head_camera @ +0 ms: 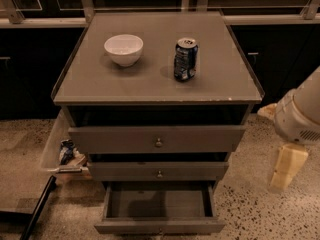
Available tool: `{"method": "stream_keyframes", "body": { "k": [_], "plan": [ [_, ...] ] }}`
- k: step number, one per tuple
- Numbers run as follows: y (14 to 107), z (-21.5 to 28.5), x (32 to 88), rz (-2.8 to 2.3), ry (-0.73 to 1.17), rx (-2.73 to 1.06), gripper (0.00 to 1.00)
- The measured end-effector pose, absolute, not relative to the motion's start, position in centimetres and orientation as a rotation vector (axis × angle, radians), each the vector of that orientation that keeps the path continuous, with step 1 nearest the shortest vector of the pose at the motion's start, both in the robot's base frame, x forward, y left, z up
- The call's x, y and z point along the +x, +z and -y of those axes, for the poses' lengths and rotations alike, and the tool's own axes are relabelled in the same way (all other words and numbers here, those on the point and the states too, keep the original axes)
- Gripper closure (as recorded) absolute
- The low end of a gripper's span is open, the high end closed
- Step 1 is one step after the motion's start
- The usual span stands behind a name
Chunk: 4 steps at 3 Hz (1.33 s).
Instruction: Close bottom drawer
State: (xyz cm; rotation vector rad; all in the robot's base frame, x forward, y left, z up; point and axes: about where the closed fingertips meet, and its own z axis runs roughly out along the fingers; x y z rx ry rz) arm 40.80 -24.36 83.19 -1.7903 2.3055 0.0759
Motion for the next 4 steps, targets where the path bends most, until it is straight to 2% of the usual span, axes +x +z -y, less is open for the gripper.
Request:
{"method": "stream_keyframes", "body": {
  "k": [1,2,3,4],
  "plan": [
    [79.1,25.3,39.2,-2.329,0.092,-1.82,0.0],
    [78.7,25.3,38.9,-2.333,0.096,-1.822,0.0],
    [76.7,25.5,38.4,-2.341,0.184,-1.791,0.0],
    [70.6,25.2,37.3,-2.393,0.317,-1.73,0.0]
  ]
}}
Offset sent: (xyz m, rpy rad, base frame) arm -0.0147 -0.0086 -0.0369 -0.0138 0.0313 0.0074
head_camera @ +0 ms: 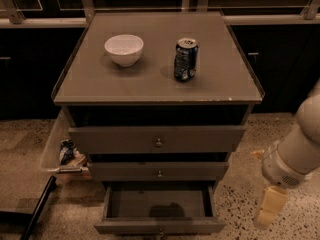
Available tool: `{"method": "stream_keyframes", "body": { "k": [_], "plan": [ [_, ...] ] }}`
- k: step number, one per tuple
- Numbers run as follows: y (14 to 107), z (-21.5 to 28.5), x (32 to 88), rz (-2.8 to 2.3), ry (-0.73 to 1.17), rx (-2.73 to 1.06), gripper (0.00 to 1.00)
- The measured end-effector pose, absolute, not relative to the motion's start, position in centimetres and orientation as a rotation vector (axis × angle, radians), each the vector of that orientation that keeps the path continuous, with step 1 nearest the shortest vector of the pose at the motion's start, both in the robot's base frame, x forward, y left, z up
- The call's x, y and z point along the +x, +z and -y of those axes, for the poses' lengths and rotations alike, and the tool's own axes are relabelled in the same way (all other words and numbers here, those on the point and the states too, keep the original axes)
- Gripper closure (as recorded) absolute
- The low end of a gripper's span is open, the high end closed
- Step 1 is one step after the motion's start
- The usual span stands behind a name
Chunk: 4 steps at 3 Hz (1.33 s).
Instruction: Close bottom drawer
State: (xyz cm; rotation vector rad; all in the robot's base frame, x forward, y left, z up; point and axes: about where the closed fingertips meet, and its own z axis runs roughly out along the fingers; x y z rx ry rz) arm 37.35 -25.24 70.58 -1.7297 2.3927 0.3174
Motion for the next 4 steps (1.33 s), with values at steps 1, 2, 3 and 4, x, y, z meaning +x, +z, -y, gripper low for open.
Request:
{"method": "stream_keyframes", "body": {
  "k": [1,2,3,4],
  "plan": [
    [64.4,24.5,36.7,-2.406,0.395,-1.705,0.0],
    [59.3,23.6,36.2,-2.417,0.476,-1.703,0.0],
    [59.4,23.4,36.1,-2.409,0.467,-1.701,0.0],
    [56.6,23.2,36.7,-2.378,0.543,-1.645,0.0]
  ]
}}
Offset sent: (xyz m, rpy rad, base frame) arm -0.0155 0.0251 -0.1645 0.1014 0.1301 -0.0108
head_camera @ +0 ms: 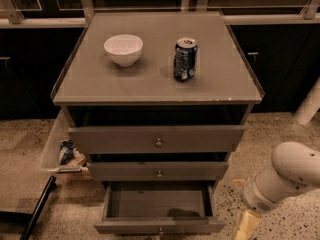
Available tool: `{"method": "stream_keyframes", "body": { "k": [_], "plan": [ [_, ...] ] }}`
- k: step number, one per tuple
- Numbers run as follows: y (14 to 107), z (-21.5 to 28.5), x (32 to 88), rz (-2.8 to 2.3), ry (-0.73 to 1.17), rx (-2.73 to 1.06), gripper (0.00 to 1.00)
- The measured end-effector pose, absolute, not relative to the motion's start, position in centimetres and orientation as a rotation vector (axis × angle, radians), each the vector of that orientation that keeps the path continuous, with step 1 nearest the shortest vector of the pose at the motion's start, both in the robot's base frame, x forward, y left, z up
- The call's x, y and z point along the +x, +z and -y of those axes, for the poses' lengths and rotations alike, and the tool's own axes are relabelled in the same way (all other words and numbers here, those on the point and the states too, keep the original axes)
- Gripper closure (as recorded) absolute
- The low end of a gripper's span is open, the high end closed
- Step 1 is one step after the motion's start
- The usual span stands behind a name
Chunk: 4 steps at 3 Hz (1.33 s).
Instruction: Close bottom drawer
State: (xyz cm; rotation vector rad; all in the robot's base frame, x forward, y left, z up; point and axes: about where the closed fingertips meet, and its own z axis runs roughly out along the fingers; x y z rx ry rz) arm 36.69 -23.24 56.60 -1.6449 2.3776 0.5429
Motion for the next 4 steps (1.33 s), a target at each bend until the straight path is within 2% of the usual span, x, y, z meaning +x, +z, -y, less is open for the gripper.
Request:
{"method": "stream_keyframes", "body": {
  "k": [1,3,4],
  "plan": [
    [50.8,22.7,37.6,-2.356,0.63,-1.598,0.19],
    [43.2,21.7,40.0,-2.211,0.703,-1.516,0.65],
    [42.5,21.5,39.9,-2.206,0.717,-1.517,0.88]
  ]
}}
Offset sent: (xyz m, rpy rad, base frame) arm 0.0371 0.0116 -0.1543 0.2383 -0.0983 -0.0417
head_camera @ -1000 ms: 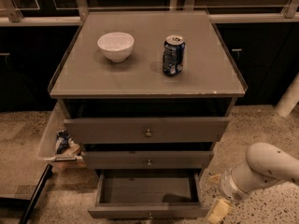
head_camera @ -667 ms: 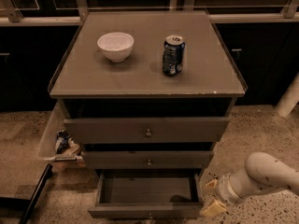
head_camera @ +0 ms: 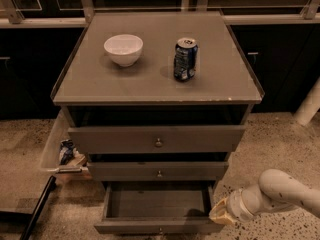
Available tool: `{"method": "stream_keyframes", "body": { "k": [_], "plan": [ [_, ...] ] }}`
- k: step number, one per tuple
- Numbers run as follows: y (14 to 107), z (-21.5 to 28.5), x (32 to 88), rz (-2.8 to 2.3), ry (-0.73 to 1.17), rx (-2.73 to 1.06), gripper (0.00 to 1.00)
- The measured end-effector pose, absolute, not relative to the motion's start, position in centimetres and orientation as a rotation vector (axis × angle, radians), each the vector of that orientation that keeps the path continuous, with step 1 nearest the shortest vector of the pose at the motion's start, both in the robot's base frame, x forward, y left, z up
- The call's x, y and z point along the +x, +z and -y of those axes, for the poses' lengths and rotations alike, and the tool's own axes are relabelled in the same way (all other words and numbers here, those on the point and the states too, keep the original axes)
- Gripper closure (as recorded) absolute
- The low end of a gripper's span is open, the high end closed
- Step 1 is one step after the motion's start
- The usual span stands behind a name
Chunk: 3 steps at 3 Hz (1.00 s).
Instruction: Close bottom drawer
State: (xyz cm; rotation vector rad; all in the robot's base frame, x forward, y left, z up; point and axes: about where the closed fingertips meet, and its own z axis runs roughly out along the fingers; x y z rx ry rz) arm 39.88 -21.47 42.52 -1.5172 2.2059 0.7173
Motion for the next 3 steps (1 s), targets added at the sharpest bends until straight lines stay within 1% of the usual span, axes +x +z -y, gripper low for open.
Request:
{"method": "stream_keyframes", "body": {
  "k": [1,3],
  "plan": [
    [42.3,21.4,39.6,-2.194,0.679,-1.515,1.0],
    [35.4,21.6,42.5,-2.139,0.62,-1.411,1.0]
  ]
}}
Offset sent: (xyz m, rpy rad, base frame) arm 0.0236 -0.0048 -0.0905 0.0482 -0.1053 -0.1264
